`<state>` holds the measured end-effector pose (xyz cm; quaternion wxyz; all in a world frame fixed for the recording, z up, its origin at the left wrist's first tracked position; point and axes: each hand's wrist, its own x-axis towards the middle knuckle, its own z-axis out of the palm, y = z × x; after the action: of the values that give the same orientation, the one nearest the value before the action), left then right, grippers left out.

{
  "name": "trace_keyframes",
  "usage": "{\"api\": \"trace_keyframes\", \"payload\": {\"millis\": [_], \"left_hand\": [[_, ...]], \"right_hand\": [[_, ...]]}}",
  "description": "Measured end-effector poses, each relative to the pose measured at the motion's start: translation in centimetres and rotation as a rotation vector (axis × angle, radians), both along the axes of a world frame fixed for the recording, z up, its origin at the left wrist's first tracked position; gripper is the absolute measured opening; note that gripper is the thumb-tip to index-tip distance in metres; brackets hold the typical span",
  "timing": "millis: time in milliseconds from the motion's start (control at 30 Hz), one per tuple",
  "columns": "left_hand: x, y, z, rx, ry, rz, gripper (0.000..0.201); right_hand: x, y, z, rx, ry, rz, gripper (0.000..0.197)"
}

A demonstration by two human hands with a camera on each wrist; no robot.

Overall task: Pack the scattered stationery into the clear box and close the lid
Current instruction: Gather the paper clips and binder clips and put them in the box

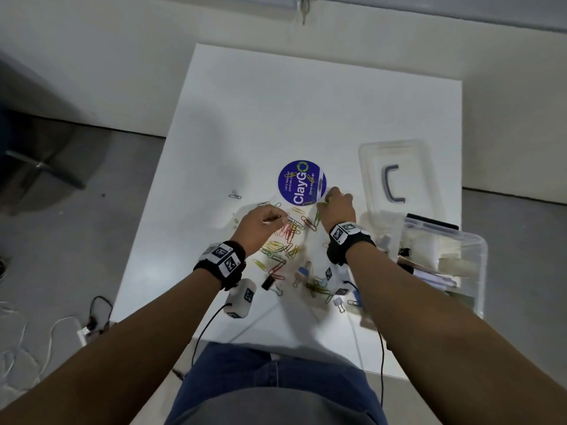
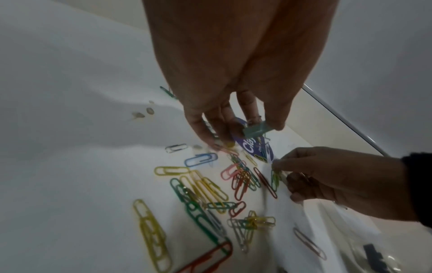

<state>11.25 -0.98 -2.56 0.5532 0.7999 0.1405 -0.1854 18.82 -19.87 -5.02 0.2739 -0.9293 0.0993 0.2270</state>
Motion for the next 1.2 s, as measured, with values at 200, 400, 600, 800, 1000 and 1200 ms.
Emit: {"api": "trace_keyframes", "payload": {"millis": [200,400,600,800,1000,1200], "left_hand": [[-0.4,0.9,0.2,-0.077,0.037,0.013,0.023],[-1.9,0.4,1.0,-0.213,0.139,0.102,0.007],[-5.6,-0.4,0.5,0.249,0.112,-0.41,0.013],[-9.1,-0.4,-1.6,0.56,0.039,-0.644,0.033],[-9.6,0.1,-2.1,0.618,0.001,-0.675,0.022],[-8.7,0.0,-0.5,0.568,-0.061,-0.673,0.023]], "right_hand": [[-0.3,-0.3,0.3,-0.006,0.01,-0.01,0.021],[-2.8,-1.2,1.3,0.415,-0.035,-0.375,0.012],[-7.2,-0.3,2.7,1.006,0.221,-0.587,0.014],[-10.4,-0.3,2.3,0.818,0.22,-0.313,0.019],[-12.9,-1.3,3.0,0.774,0.333,-0.309,0.022],[-13.7,-3.0,5.9,0.659,0.189,-0.207,0.017]]}}
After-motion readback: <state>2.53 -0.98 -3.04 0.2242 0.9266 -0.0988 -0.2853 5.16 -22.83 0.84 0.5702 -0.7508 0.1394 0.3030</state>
